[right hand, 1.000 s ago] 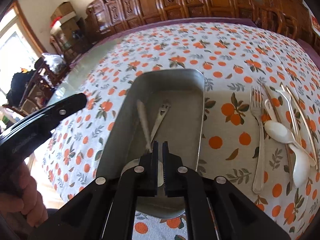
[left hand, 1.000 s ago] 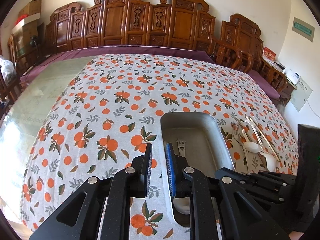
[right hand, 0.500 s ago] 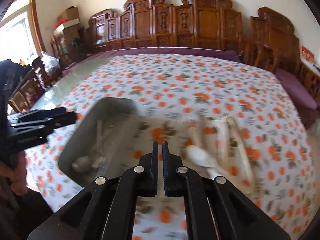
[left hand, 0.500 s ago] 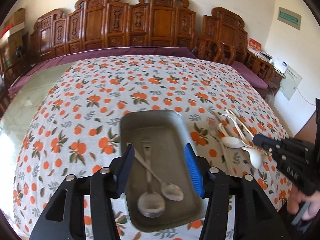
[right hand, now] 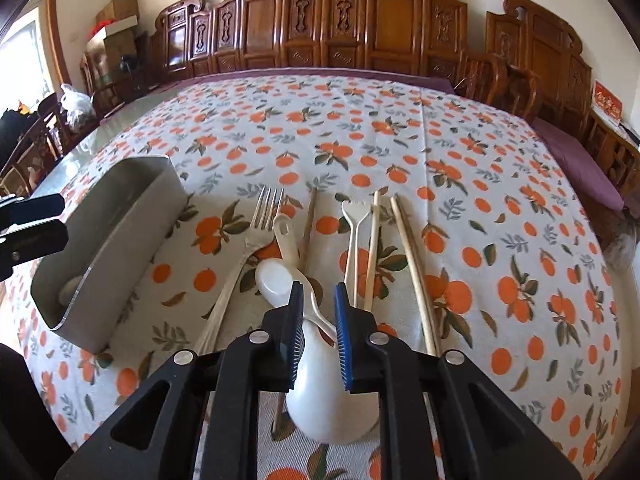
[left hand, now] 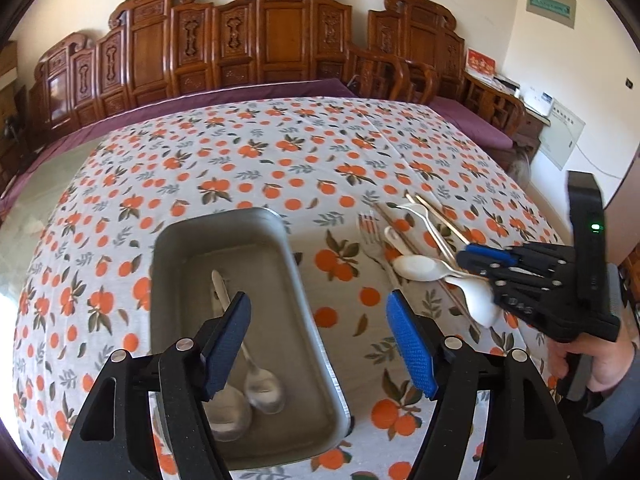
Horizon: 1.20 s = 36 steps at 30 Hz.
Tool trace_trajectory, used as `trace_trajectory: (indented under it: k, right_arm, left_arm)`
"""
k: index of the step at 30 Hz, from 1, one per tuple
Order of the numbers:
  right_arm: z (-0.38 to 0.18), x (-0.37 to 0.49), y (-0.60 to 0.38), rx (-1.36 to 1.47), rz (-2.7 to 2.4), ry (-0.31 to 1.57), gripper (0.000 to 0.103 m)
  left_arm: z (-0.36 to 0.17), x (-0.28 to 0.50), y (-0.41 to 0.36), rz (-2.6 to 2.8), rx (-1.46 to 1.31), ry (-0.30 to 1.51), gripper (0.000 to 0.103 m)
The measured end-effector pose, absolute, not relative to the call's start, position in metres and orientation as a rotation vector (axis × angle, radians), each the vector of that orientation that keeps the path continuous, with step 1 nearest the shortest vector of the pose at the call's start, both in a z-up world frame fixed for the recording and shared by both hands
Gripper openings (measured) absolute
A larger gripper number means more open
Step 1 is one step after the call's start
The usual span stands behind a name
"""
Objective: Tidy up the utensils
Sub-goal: 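Grasp a white plastic spoon by its handle with the right tool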
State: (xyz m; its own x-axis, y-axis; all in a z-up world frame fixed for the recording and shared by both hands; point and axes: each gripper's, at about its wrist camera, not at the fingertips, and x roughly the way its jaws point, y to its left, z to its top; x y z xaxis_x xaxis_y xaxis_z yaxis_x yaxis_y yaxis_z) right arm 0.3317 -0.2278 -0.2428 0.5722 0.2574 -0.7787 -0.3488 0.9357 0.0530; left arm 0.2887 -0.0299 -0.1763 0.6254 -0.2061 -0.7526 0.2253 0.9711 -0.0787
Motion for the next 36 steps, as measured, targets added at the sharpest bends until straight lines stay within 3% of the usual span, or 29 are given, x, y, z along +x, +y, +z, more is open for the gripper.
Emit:
trace_trajectory:
  k: [10, 13, 16, 27, 29, 36]
  right_arm:
    - [-0.258, 0.339, -0.230, -0.086, 0.419, 0.935, 0.023]
    - [-0.262, 0.339, -0.228, -0.086, 0.439, 0.963, 0.031]
    - [-0.263, 0.338, -0.228, -0.085, 0.446, 0.970, 0.031]
    - [-0.262, 0.335, -0.224, -0.110, 0.464, 0.986, 0.026]
    - [-0.262, 0.333, -0.220, -0.134, 0.474, 0.988, 0.018]
    - [-0.258, 0.333, -0.226, -0.107, 0.471, 0.976, 0.008]
  left_arm:
    - [-0.182, 0.284, -0.055, -0.302, 0.046, 0.878, 0.067]
    - [-0.184, 0.283, -0.060, -0.311, 0.050, 0.882, 0.067]
    - [-0.185, 0.281, -0.064, -0.314, 0.059, 0.885, 0.067]
    - [-0.187, 0.280, -0.066, -0.313, 0.064, 0.889, 0.067]
    - [-0.188, 0.279, -0.067, -0.314, 0.065, 0.888, 0.067]
    - [-0.191, 0.280, -0.069, -0.313, 0.074, 0.892, 0.067]
